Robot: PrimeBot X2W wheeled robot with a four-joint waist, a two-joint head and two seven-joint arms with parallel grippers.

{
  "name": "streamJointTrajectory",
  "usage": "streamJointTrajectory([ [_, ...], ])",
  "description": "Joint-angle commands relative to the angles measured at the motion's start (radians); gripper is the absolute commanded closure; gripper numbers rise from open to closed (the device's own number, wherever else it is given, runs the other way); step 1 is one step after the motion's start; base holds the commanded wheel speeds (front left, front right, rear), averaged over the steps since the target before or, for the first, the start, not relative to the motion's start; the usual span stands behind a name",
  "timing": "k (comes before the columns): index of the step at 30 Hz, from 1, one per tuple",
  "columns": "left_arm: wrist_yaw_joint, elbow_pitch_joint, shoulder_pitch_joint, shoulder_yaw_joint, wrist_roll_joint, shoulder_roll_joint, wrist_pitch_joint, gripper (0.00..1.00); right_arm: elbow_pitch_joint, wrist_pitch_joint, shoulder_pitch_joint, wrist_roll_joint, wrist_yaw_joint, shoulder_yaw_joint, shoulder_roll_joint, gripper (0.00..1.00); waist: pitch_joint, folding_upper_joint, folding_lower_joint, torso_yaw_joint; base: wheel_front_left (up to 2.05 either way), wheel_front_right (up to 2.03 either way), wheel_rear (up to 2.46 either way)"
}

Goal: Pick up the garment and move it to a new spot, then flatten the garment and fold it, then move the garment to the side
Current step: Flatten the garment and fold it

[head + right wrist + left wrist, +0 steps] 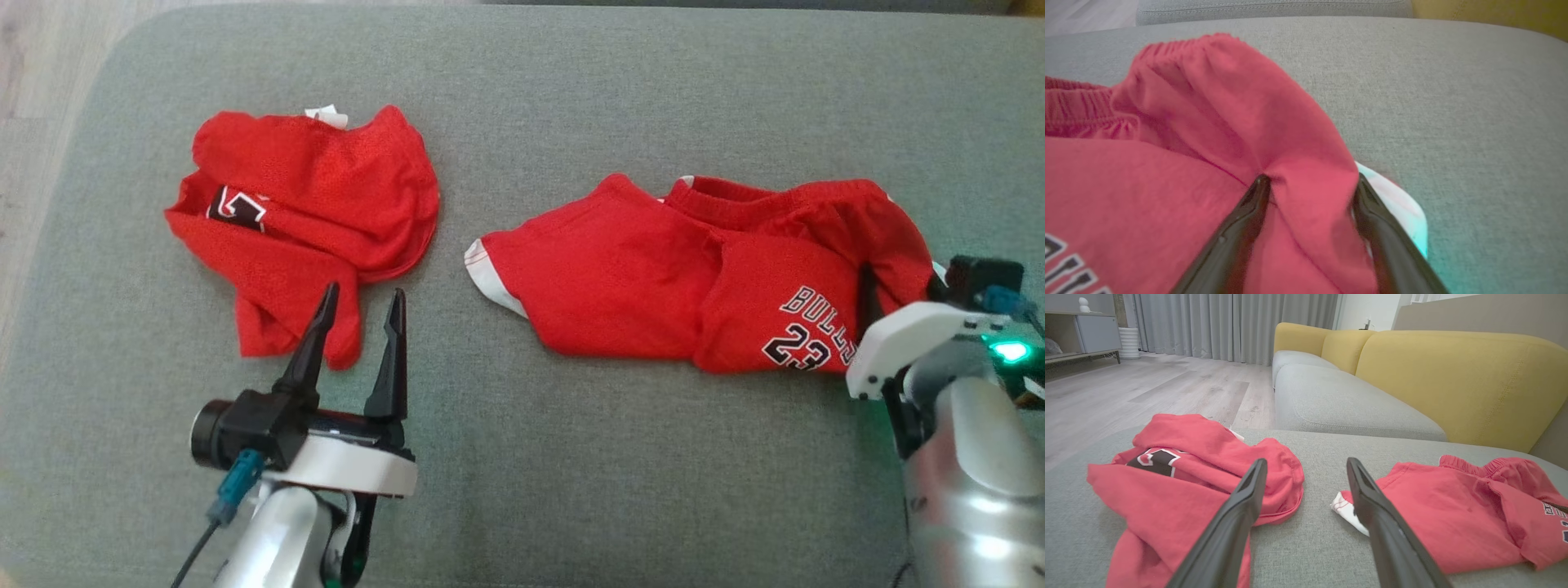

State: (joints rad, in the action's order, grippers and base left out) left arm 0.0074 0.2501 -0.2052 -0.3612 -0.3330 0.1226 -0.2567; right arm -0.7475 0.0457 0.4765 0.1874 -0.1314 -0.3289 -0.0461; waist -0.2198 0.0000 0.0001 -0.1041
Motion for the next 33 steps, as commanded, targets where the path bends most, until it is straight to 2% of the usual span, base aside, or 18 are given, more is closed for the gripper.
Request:
streamJointTrajectory([
  [1, -0.006, -0.025, -0.039, 0.041, 0.014, 0.004, -0.005, 0.0, 0.003, 0.003, 0.045, 0.008, 0.001, 0.023, -0.004, 1.0, -0.002, 0.0, -0.0001, 0.002, 0.0, 0.0, 0.0],
  [5, -0.015, -0.018, -0.04, 0.051, 0.021, -0.005, -0.005, 0.0, -0.005, -0.046, 0.074, 0.025, 0.001, -0.008, -0.004, 1.0, 0.001, 0.0, -0.0001, 0.005, 0.0, 0.0, 0.0],
  [11, -0.027, -0.011, -0.031, 0.072, 0.024, -0.021, -0.005, 0.0, 0.054, -0.128, 0.144, 0.09, 0.001, -0.092, -0.01, 1.0, 0.033, 0.0, -0.0001, 0.005, 0.0, 0.0, 0.0],
  [16, -0.034, -0.012, -0.015, 0.089, 0.027, -0.034, -0.005, 0.0, 0.119, -0.143, 0.267, 0.155, 0.001, -0.133, -0.084, 1.0, 0.072, 0.0, -0.0001, -0.006, 0.0, 0.0, 0.0],
  [20, -0.037, -0.018, -0.002, 0.103, 0.027, -0.042, -0.005, 0.0, 0.154, -0.151, 0.361, 0.189, 0.001, -0.114, -0.135, 1.0, 0.095, 0.0, -0.0001, -0.019, 0.0, 0.0, 0.0],
  [24, -0.038, -0.027, 0.025, 0.123, 0.024, -0.051, -0.005, 0.0, 0.17, -0.154, 0.446, 0.202, 0.001, -0.018, -0.161, 1.0, 0.123, 0.0, -0.0001, -0.033, 0.0, 0.0, 0.0],
  [27, -0.042, -0.028, 0.044, 0.133, 0.026, -0.055, -0.005, 0.0, 0.178, -0.15, 0.439, 0.196, 0.001, 0.079, -0.141, 1.0, 0.136, 0.0, -0.0001, -0.041, 0.0, 0.0, 0.0],
  [33, -0.05, -0.03, 0.061, 0.136, 0.031, -0.063, -0.005, 0.0, 0.19, -0.145, 0.233, 0.13, 0.001, 0.272, -0.05, 1.0, 0.14, 0.0, -0.0001, -0.055, 0.0, 0.0, 0.0],
])
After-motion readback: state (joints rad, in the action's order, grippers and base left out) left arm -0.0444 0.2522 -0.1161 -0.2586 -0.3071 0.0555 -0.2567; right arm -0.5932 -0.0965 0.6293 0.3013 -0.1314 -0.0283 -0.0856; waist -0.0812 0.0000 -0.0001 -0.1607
